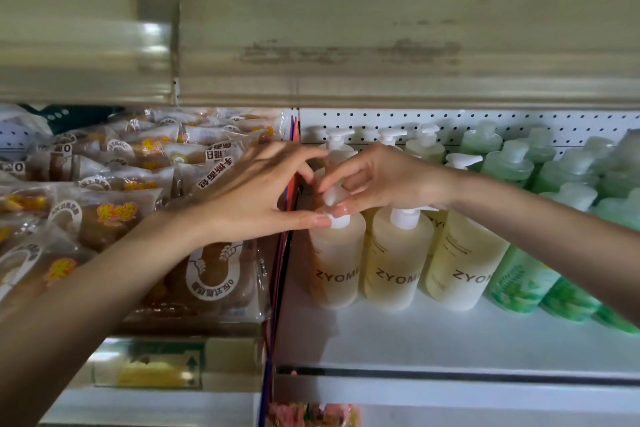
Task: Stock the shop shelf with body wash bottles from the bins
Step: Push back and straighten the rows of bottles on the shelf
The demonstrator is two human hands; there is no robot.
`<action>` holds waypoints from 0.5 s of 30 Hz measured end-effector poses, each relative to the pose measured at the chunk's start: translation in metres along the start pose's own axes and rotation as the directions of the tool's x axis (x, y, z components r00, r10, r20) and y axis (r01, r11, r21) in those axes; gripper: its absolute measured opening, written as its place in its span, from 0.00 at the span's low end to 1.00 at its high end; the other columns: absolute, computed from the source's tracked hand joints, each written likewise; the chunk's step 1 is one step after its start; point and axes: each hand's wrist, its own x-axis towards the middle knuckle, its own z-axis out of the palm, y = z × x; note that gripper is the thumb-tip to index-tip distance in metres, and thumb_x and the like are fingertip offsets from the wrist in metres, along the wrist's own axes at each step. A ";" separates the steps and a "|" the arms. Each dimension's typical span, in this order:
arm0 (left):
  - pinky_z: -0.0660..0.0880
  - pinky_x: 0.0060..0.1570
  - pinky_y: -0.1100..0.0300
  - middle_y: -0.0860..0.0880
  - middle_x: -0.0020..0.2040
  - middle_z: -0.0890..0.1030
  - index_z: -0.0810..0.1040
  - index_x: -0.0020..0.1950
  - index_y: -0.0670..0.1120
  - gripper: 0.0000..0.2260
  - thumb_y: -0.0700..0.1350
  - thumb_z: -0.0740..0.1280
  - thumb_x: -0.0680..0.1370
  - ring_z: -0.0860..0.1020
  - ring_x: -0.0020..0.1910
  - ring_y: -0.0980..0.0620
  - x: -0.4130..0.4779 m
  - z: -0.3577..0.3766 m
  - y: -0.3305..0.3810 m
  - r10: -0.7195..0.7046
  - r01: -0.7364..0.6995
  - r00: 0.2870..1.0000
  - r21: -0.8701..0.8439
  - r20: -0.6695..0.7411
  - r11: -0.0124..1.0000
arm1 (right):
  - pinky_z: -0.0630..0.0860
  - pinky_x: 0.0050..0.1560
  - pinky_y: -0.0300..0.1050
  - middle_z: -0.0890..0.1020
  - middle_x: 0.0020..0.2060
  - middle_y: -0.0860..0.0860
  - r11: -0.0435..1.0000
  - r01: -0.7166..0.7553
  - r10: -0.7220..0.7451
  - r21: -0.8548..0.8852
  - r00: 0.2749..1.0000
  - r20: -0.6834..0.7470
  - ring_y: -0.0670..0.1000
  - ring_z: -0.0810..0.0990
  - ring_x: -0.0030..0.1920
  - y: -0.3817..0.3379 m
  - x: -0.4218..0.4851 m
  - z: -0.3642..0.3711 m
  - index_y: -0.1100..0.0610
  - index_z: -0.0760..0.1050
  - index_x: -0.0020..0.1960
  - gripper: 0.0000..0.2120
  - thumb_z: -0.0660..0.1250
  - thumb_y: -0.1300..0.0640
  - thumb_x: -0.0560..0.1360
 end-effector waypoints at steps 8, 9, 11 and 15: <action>0.55 0.63 0.63 0.59 0.58 0.76 0.61 0.73 0.55 0.38 0.72 0.59 0.68 0.62 0.67 0.57 -0.001 0.002 -0.002 0.017 -0.016 1.000 0.013 -0.022 1.000 | 0.73 0.64 0.51 0.83 0.55 0.51 0.998 0.002 -0.002 -0.070 1.000 0.006 0.48 0.80 0.56 0.004 0.005 -0.001 0.47 0.80 0.57 0.17 0.75 0.51 0.69; 0.55 0.63 0.64 0.59 0.58 0.76 0.61 0.73 0.54 0.38 0.71 0.59 0.68 0.61 0.67 0.58 -0.001 0.002 -0.002 0.019 -0.018 1.000 0.017 -0.025 1.000 | 0.73 0.64 0.48 0.82 0.57 0.48 0.995 0.002 0.002 -0.096 0.999 0.041 0.45 0.78 0.58 0.001 0.004 -0.003 0.47 0.79 0.60 0.19 0.74 0.50 0.69; 0.54 0.62 0.65 0.59 0.59 0.76 0.61 0.74 0.54 0.38 0.71 0.58 0.68 0.60 0.67 0.59 -0.001 0.002 -0.002 0.011 -0.010 1.000 0.015 -0.020 1.000 | 0.73 0.65 0.43 0.80 0.60 0.45 0.991 0.001 0.016 -0.132 0.992 0.122 0.42 0.77 0.60 -0.006 -0.004 -0.010 0.48 0.74 0.65 0.25 0.72 0.46 0.69; 0.56 0.65 0.62 0.61 0.59 0.75 0.61 0.73 0.56 0.35 0.70 0.57 0.69 0.59 0.69 0.60 0.000 0.002 -0.002 0.011 -0.011 1.000 0.018 -0.015 1.000 | 0.74 0.61 0.37 0.82 0.53 0.43 0.988 -0.036 0.049 -0.151 0.996 0.080 0.38 0.80 0.55 -0.010 -0.026 -0.039 0.47 0.77 0.61 0.27 0.69 0.42 0.63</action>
